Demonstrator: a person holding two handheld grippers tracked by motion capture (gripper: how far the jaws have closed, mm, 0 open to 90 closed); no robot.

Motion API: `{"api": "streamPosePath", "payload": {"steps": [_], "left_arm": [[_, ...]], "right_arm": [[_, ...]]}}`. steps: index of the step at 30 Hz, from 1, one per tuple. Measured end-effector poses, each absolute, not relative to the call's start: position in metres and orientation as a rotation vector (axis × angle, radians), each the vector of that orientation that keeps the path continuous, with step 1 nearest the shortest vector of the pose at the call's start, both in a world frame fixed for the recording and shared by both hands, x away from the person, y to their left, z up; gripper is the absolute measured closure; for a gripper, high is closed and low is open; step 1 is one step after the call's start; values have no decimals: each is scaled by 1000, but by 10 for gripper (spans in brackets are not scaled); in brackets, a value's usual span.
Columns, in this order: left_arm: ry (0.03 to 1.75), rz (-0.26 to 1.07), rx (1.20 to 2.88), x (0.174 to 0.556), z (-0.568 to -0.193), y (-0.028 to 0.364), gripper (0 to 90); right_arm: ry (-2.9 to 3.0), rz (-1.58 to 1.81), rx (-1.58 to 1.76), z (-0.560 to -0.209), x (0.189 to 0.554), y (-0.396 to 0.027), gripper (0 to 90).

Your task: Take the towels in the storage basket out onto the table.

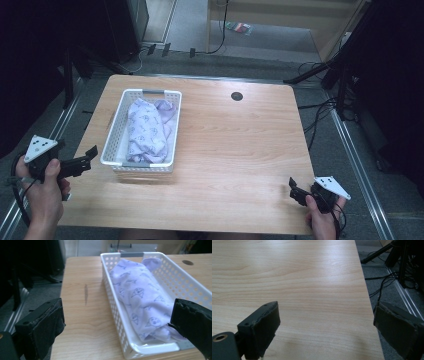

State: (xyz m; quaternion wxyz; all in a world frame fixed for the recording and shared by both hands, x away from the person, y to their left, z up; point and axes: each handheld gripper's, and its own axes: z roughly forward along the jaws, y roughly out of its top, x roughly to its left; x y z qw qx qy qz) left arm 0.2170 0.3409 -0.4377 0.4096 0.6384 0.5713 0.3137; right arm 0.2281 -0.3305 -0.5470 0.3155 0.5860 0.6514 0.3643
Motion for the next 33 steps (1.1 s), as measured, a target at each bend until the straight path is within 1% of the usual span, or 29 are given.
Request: {"api": "streamPosePath", "payload": {"steps": [6, 17, 31, 33], "left_arm": [[1435, 730, 1714, 240, -425, 327, 0], [1446, 594, 1822, 277, -428, 296, 0], [1472, 546, 1938, 325, -423, 267, 0], [1476, 540, 1952, 327, -422, 267, 0]], "right_arm": [[1718, 958, 1543, -547, 228, -331, 69], [1722, 957, 1544, -547, 228, -329, 73], [1723, 957, 1556, -547, 230, -330, 74], [1722, 958, 1556, -547, 230, -330, 74]]}}
